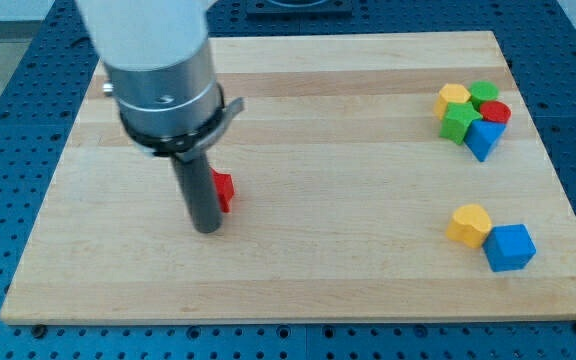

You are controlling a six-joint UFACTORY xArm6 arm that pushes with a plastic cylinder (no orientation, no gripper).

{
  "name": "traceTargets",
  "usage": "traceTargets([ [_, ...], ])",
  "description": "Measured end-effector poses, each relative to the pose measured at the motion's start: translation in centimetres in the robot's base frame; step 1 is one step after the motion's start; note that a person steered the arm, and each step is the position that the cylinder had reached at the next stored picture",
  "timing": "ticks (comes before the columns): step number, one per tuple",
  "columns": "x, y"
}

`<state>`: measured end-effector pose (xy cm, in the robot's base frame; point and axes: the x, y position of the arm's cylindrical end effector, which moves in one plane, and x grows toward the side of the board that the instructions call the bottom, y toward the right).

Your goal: Move the red star into the group of the blocks

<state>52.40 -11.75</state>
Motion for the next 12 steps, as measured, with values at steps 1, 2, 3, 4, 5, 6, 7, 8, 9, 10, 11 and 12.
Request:
traceTargets([
  [1,0.8,-4.0],
  [2,-0.9,-5.0],
  [3,-2.8,0.2],
  [4,-3.8,6.4],
  [5,-5.8,10.8],
  [6,-5.9,9.5],
  [7,-6.8,8.1],
  [8,-8.7,12.1],
  [9,-9.0,18.7],
  [10,-9.0,21.1],
  [11,-9.0,17.9],
  [12,-8.5,13.9],
])
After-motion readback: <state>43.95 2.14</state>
